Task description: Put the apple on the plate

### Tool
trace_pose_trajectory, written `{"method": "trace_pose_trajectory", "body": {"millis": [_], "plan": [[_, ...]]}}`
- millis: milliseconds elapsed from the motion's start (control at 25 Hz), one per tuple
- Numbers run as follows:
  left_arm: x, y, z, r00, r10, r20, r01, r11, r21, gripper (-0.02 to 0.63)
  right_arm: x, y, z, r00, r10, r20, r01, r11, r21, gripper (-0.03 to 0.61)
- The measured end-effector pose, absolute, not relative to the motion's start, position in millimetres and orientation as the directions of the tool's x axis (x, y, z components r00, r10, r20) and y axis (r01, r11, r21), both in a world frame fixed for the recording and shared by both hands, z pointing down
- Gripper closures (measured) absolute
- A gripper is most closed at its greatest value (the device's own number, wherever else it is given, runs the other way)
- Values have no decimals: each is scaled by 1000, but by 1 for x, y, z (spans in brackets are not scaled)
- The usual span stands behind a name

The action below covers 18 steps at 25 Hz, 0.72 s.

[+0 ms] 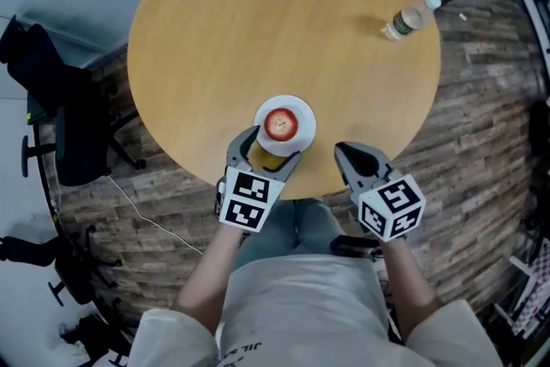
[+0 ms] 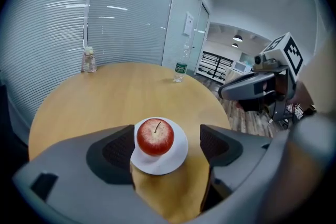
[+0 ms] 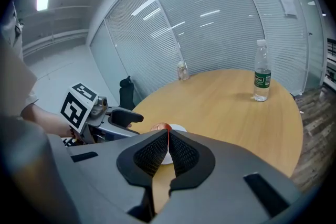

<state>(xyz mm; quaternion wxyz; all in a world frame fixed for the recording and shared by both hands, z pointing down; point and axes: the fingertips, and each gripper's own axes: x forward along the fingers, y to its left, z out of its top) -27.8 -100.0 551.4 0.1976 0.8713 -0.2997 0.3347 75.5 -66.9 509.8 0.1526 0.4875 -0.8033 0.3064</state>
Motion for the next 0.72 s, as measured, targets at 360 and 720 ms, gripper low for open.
{"method": "trace_pose_trajectory", "body": {"millis": [360, 720], "plan": [[-29, -68, 517, 633, -387, 671, -628, -764, 152, 496, 88, -62, 480, -455, -726, 516, -890, 350, -292, 548], [-43, -55, 477, 642, -450, 621, -655, -742, 139, 611, 92, -67, 444, -441, -766, 468, -897, 359, -258, 548]]}}
